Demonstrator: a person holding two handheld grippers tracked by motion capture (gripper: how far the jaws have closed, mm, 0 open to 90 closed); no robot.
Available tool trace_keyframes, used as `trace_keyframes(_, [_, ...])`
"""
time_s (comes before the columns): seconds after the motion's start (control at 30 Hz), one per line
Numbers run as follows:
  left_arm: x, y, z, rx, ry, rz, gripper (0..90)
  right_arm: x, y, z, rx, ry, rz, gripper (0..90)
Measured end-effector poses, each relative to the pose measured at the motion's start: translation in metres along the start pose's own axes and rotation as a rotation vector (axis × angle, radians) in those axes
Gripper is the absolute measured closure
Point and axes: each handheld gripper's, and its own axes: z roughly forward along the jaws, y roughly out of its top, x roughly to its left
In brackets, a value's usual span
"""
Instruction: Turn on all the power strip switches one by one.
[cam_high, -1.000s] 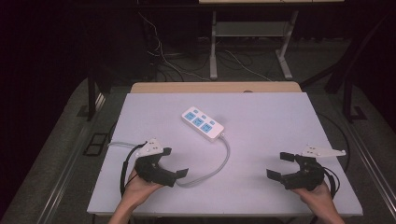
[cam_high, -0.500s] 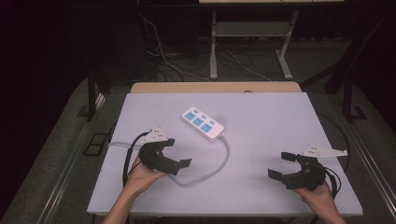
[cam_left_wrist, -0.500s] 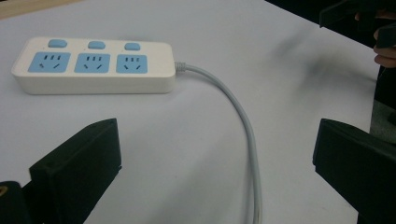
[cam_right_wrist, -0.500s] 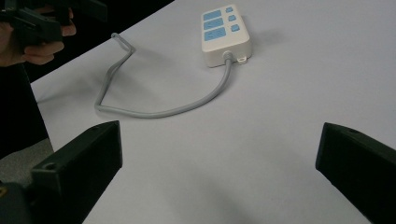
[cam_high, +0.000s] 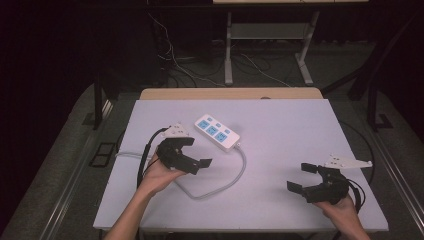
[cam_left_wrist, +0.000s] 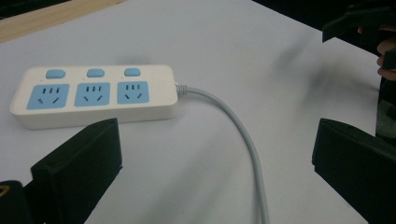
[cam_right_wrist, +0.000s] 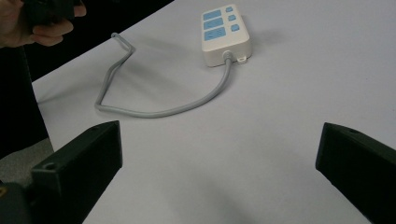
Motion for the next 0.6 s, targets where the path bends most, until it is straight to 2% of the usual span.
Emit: trace_keyframes(0.6, [0.011, 0.038, 0.02, 0.056, -0.014, 0.039, 1.1, -0.001, 0.0, 0.0, -0.001, 0.002, 0.001, 0.5])
